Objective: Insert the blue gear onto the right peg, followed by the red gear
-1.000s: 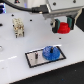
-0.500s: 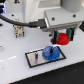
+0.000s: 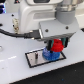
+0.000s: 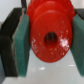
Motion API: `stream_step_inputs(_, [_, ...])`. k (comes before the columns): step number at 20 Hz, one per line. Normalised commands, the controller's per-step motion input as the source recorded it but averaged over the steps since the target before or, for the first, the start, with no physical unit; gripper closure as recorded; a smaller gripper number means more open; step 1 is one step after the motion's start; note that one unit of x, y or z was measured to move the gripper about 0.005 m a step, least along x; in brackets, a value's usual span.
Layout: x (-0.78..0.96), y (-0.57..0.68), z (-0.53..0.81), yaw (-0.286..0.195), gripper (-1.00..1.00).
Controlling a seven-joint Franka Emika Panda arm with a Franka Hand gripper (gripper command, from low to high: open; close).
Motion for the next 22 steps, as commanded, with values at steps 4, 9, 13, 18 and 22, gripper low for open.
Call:
stream_step_inputs(4, [0.09,-0.15,-0.12,0.000,1.00])
stream_step_inputs(9, [0.02,0.02,0.02,0.000,1.00])
stream_step_inputs(13, [0.00,0.05,0.30,0.000,1.00])
stream_step_inputs(18, [0.01,0.01,0.09,0.000,1.00])
stream_step_inputs(22, [0.02,-0.01,0.08,0.000,1.00])
